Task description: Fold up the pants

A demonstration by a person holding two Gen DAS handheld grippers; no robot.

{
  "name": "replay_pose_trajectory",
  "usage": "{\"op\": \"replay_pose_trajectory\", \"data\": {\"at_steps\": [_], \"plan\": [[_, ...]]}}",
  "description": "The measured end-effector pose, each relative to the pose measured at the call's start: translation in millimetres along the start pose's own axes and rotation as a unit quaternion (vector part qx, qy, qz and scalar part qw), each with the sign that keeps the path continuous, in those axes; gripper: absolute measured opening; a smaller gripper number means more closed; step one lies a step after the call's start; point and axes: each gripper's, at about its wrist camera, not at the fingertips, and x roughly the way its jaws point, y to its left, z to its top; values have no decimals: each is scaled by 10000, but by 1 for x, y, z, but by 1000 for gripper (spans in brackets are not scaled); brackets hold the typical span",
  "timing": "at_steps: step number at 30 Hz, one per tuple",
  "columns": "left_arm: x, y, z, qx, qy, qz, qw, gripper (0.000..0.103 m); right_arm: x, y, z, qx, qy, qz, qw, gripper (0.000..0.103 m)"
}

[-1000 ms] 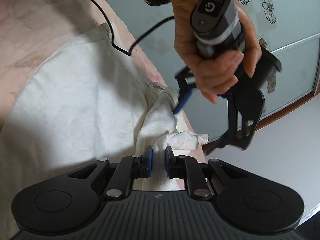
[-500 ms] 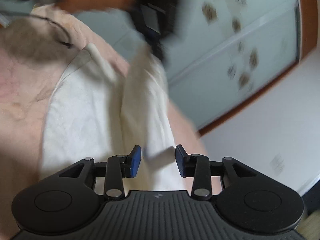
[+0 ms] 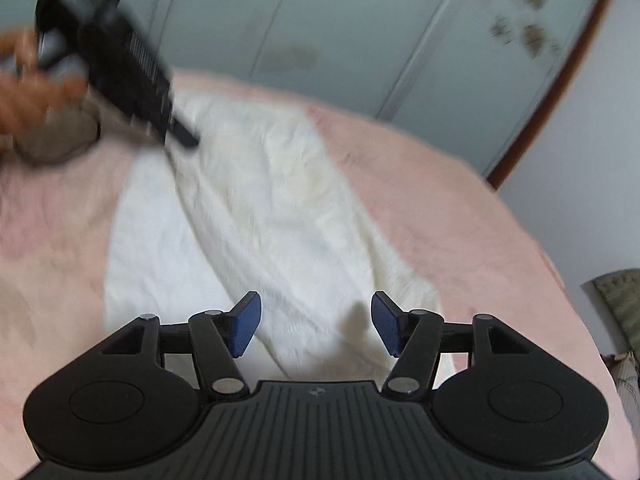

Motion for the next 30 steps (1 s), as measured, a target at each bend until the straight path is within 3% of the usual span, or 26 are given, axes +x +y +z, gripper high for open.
{"op": "replay_pose_trajectory", "data": {"at_steps": [2, 4, 6, 7, 9, 13, 16, 18, 20, 23, 25, 28, 29, 30], "plan": [[0, 8, 2, -255, -40, -152, 9996, 18, 10, -1, 1, -156, 342, 242, 9990, 48], [-2, 13, 2, -338, -104, -183, 9992, 18, 13, 0, 1, -192, 491, 409, 9978, 27], [-1, 11, 3, -202, -151, -62, 9997, 15, 11, 4, 2, -221, 572, 440, 9971, 17], [0, 10, 2, -142, -185, 7, 9997, 6, 9, 8, 2, -275, 599, 391, 9971, 12], [-2, 9, 3, -21, -266, -17, 9996, 2, 3, 17, -1, -300, 626, 300, 9971, 7], [-17, 1, 8, 359, -643, -98, 9972, 2, -17, 38, -1, -70, 465, 378, 9982, 6], [-28, -3, 8, 707, -839, 97, 9939, 2, -34, 60, 3, 157, 237, 637, 9976, 5], [-23, 0, 3, 863, -757, 381, 9927, 3, -37, 77, 3, 280, 191, 725, 9968, 5], [-13, 4, -2, 876, -518, 657, 9926, 3, -30, 89, -2, 330, 266, 548, 9976, 5], [-19, 5, -7, 931, -583, 711, 9914, 5, -35, 88, -7, 943, 139, 460, 9944, 5], [-23, 4, -7, 980, -608, 715, 9908, 5, -43, 93, -8, 1028, 73, 418, 9938, 5], [-18, 3, -8, 997, -497, 907, 9896, 12, -39, 97, -15, 1301, 37, 233, 9912, 6], [-20, 3, -10, 954, -504, 943, 9897, 22, -39, 97, -16, 1401, 1, 159, 9900, 6], [-24, 3, -11, 928, -524, 926, 9900, 22, -43, 96, -18, 1557, 4, 83, 9878, 7]]}}
